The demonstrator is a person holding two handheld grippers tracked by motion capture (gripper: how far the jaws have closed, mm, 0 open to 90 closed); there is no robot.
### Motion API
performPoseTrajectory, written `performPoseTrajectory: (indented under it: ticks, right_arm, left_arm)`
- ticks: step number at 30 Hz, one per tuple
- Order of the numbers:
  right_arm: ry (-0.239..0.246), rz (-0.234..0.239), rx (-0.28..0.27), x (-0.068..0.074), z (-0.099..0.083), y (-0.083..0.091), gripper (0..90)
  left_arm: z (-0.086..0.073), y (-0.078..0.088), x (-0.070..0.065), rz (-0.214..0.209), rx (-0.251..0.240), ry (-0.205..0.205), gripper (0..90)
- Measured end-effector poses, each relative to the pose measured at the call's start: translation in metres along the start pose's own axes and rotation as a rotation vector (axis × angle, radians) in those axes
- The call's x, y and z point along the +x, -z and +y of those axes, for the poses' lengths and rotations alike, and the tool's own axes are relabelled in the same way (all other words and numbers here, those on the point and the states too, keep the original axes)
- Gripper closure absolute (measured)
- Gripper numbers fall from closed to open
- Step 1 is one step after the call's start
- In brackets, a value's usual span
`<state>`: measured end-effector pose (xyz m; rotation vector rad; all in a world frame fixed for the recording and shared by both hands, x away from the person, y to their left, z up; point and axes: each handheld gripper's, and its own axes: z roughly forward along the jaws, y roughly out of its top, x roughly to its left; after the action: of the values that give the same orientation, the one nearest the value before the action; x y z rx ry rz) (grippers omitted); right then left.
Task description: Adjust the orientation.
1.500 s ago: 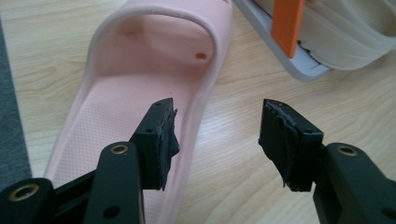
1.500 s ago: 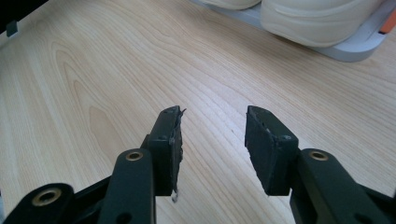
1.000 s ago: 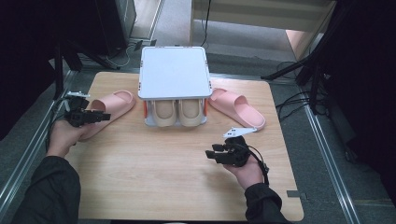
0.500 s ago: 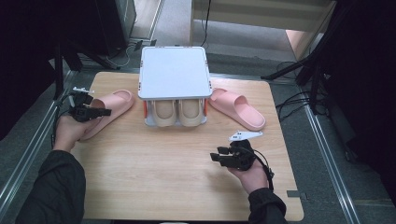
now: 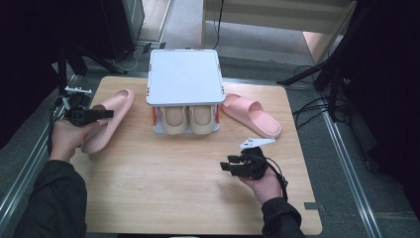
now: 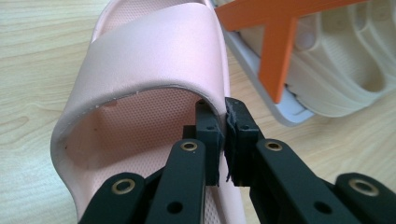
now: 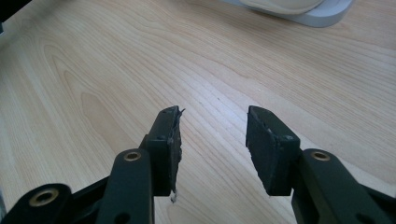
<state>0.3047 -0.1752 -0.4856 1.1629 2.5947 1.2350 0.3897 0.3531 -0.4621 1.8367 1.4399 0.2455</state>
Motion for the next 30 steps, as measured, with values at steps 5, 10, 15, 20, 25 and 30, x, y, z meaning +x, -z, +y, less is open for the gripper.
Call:
performPoseTrajectory:
  ticks: [5,10,15,20,25,30]
  right_arm:
    - [0.018,0.014,0.003,0.002,0.005,-0.005,55.9]
    - [0.034,0.032,0.0,0.005,0.012,-0.01,55.9]
    - [0.053,0.053,-0.001,0.009,0.018,-0.015,55.8]
    - [0.073,0.067,0.007,0.011,0.025,-0.024,55.5]
    - [0.075,0.087,0.007,0.013,0.031,-0.028,55.4]
    - [0.092,0.106,0.009,0.017,0.036,-0.034,55.0]
  left_arm:
    - [-0.005,0.014,-0.013,-0.017,-0.001,-0.009,85.3]
    - [-0.01,0.02,-0.022,-0.025,0.008,-0.02,85.3]
    - [-0.021,0.028,-0.039,-0.032,0.016,-0.041,85.2]
    - [-0.033,0.034,-0.063,-0.045,0.032,-0.075,85.2]
    - [-0.044,0.039,-0.08,-0.063,0.027,-0.089,85.1]
    - [-0.053,0.042,-0.099,-0.076,0.033,-0.116,85.1]
